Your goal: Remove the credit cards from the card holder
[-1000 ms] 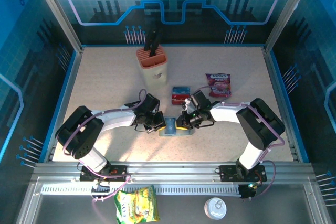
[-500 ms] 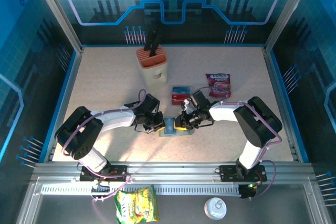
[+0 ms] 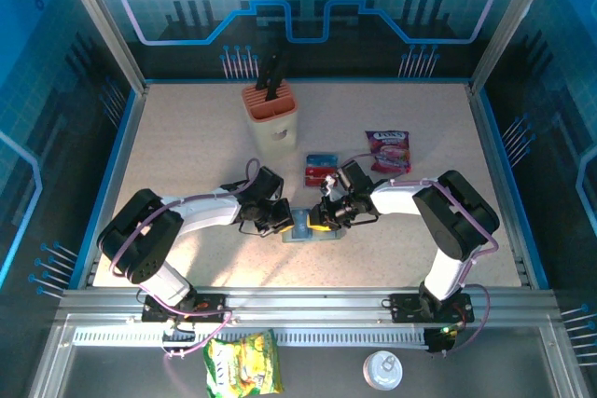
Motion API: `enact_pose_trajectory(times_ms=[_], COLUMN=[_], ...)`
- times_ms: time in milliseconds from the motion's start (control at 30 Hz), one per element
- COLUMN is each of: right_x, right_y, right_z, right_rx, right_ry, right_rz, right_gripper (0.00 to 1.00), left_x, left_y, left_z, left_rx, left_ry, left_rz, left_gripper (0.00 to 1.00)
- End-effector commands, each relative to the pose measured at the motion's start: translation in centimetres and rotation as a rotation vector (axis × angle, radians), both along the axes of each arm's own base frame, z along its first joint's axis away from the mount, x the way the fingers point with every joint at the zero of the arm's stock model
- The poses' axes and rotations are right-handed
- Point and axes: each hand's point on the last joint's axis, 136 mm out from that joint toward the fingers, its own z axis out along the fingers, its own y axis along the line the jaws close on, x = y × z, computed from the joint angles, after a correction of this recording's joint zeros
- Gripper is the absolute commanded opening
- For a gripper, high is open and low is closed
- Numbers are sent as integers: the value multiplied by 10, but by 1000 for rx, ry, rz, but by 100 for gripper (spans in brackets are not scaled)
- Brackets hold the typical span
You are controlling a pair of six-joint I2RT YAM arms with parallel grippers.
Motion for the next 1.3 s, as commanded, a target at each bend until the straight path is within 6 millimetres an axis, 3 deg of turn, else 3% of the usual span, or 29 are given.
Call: enact_pose_trajectory(times_ms=[0, 133, 400, 1067, 1267], right_x=[2, 3, 2, -5, 0], right_y=[8, 10, 10, -40, -42], right_z=[8, 15, 13, 14, 18], right_rx=[15, 42, 45, -191, -220], right_ry=[-14, -31, -26, -78, -92], right_rz=[20, 16, 16, 36, 34], right_gripper=[20, 13, 9, 2, 2], left_x=[-12, -13, -14, -14, -12], left_y=[10, 12, 11, 14, 11], left_z=[-8, -9, -9, -7, -6], left_rx=[47, 50, 50, 57, 50], left_ry=[39, 39, 42, 37, 35], left_rz=[-16, -13, -13, -10, -17], left_gripper=[0, 0, 0, 0, 0])
